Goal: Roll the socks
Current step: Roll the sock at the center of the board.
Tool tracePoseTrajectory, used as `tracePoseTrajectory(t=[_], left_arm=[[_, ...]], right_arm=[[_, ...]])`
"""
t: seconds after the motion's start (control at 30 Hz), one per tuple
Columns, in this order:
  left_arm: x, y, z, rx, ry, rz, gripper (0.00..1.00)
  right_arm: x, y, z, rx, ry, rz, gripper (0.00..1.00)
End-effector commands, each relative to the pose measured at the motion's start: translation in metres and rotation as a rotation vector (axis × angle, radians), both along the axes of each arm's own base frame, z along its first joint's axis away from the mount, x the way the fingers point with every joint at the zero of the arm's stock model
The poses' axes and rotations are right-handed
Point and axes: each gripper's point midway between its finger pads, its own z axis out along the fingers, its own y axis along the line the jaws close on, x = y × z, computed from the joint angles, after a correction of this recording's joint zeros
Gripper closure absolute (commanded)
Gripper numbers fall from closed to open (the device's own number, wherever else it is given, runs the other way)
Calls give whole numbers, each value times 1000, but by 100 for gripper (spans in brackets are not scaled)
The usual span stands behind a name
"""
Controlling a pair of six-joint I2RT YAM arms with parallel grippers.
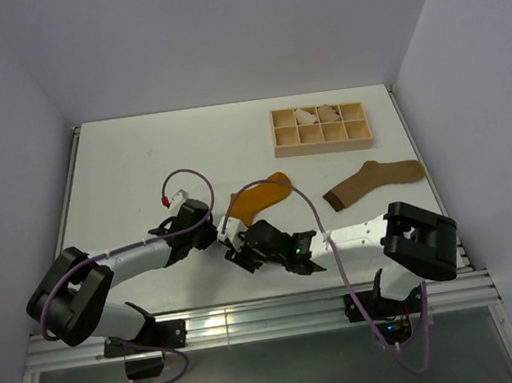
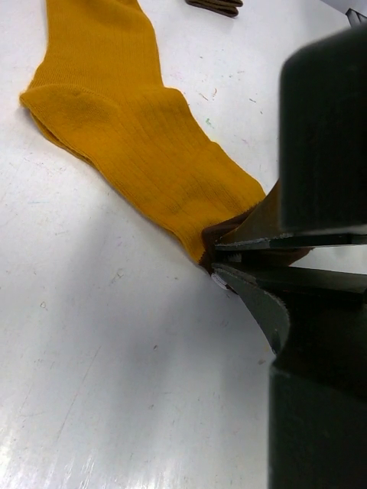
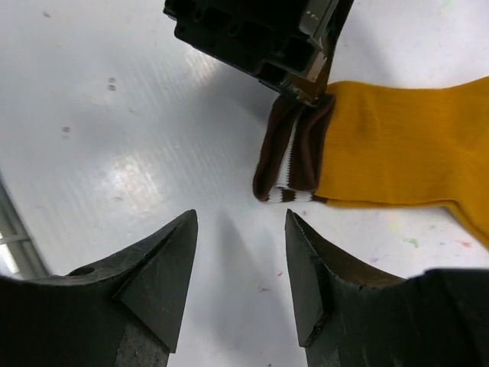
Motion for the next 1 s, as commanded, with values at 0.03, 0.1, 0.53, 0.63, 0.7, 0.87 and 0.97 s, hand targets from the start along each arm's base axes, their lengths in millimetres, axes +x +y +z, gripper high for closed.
tracePoseTrajectory(t=[0.03,0.1,0.53,0.63,0.7,0.87,0.97], left_arm=[[-13,11,-20,92,65,-39,81],[-13,11,-19,94,67,-46,81],[-16,11,-18,92,71,-61,81],[-16,11,-19,96,73,-69,81],[-15,10,-18,95,72,-69,81],[-16,9,-16,83,64,-75,81],[-16,9,-14,79,60,-74,81]], right_arm=[[17,5,8,-32,-232,-55,43],[15,11,7,-43,-269,-53,43],[30,20,-9,-115,-391,-100,44],[33,22,-12,-136,-415,-93,44],[33,25,-12,-135,-419,-83,44],[31,29,-28,-176,-409,-52,44],[33,28,-37,-197,-401,-53,45]])
